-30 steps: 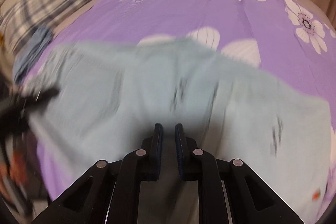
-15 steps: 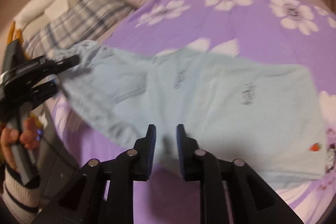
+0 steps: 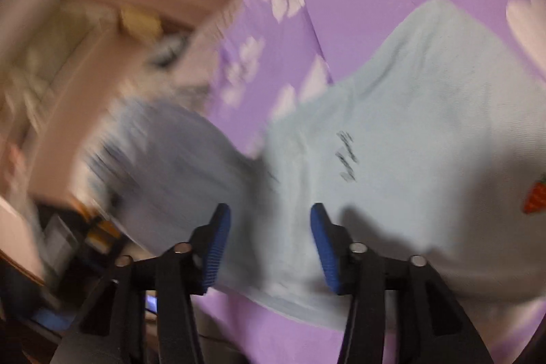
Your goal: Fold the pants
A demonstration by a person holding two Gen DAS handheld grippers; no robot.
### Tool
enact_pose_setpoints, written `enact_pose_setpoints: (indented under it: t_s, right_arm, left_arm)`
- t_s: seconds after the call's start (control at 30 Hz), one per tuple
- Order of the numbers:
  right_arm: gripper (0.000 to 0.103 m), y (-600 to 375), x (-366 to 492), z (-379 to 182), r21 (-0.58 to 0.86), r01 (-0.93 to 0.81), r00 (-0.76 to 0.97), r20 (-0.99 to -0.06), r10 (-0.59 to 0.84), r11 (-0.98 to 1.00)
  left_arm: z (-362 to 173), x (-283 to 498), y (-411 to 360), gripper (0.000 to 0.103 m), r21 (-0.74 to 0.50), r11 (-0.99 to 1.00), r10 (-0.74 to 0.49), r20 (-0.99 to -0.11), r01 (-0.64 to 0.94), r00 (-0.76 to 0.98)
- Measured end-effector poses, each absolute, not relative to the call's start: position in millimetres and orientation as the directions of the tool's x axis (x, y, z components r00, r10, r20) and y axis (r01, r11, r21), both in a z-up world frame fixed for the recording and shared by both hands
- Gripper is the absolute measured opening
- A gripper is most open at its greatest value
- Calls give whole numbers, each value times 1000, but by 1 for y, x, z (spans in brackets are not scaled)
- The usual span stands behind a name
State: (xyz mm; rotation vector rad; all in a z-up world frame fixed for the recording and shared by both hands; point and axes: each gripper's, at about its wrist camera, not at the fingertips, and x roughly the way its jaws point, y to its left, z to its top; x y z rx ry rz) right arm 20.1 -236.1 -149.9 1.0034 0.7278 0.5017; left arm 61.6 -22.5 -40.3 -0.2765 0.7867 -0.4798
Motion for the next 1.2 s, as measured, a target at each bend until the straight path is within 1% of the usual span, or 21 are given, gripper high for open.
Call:
enact_pose_setpoints:
  t_s: [0.07, 0.13, 0.2, 0.23, 0.33, 0.4, 0.47, 0.5, 0.53, 0.57, 0.6, 0.67, 0.7, 0.73, 0.77, 0.83, 0.87, 0.93, 1.03, 1.1, 1.2]
  right_arm:
    - [56, -237, 27, -151, 933, -59, 694, -217, 687, 355]
    - [63, -236, 34, -155, 961, -58, 688, -158, 708, 270]
    - [63, -234, 39, -158, 972, -26, 670, -155, 726, 232]
    - [63, -235, 40, -163, 979, -8, 667, -147, 730, 204]
    - [64, -247, 34, -177, 995, 22, 683, -88, 725, 99]
    - [65, -254, 30, -181, 996, 40, 700, -87, 709, 83]
    - [65, -264, 28, -180, 996, 39, 694, -83, 715, 78]
    - [65, -261, 30, -178, 993, 55, 684, -117, 720, 109]
    - [65, -256, 35, -175, 982, 81, 666, -182, 723, 173]
    - [65, -249, 39, -171, 964, 96, 649, -251, 718, 250]
    - [65, -244, 44, -168, 947, 101, 632, -298, 715, 306]
    - [65, -229, 50, -158, 875, 90, 593, -431, 680, 476]
    - [61, -219, 54, -151, 815, 81, 577, -508, 640, 574]
    - [48, -210, 55, -147, 744, 69, 568, -577, 587, 665]
    - [39, -201, 54, -142, 670, 43, 572, -624, 532, 741]
    - [34, -195, 52, -139, 610, 5, 593, -640, 489, 792]
    - [31, -195, 51, -136, 611, -3, 603, -630, 489, 792]
    - [29, -204, 41, -122, 632, -35, 650, -574, 498, 774]
    - [29, -224, 25, -99, 621, -39, 725, -522, 450, 783]
    - [29, -242, 23, -98, 621, 0, 734, -533, 422, 784]
    - [29, -270, 24, -119, 596, 102, 706, -607, 364, 796]
  left_arm:
    - [-53, 62, -43, 32, -386, 854, -520, -649, 349, 555]
    - [-70, 61, -65, 39, -338, 859, -503, -693, 384, 517]
    - [-83, 62, -72, 46, -302, 873, -472, -723, 384, 504]
    - [-87, 63, -72, 47, -308, 870, -476, -727, 385, 495]
    - [-100, 63, -67, 49, -376, 841, -526, -737, 389, 424]
    - [-101, 58, -69, 49, -366, 842, -520, -745, 395, 418]
    - [-99, 50, -69, 53, -362, 838, -524, -741, 408, 419]
    - [-98, 46, -65, 59, -370, 834, -531, -737, 409, 419]
    - [-97, 47, -63, 61, -380, 832, -538, -733, 405, 417]
    - [-97, 43, -58, 61, -391, 830, -543, -729, 398, 415]
    - [-97, 39, -52, 61, -398, 831, -544, -728, 390, 416]
    - [-98, 29, -40, 61, -399, 838, -536, -730, 373, 423]
    - [-99, 22, -31, 61, -406, 840, -535, -731, 360, 424]
    - [-100, 19, -27, 61, -408, 842, -532, -730, 352, 428]
    - [-99, 13, -20, 61, -410, 847, -527, -728, 338, 438]
    - [-99, 5, -5, 61, -426, 851, -524, -722, 307, 451]
    - [-99, 2, 3, 61, -437, 853, -521, -720, 284, 458]
    - [-99, -2, 11, 63, -439, 860, -511, -722, 262, 468]
    - [-101, -3, 21, 63, -445, 864, -502, -724, 236, 472]
    - [-104, -1, 23, 63, -464, 857, -513, -721, 224, 466]
    - [-112, 1, 19, 63, -490, 846, -529, -722, 210, 446]
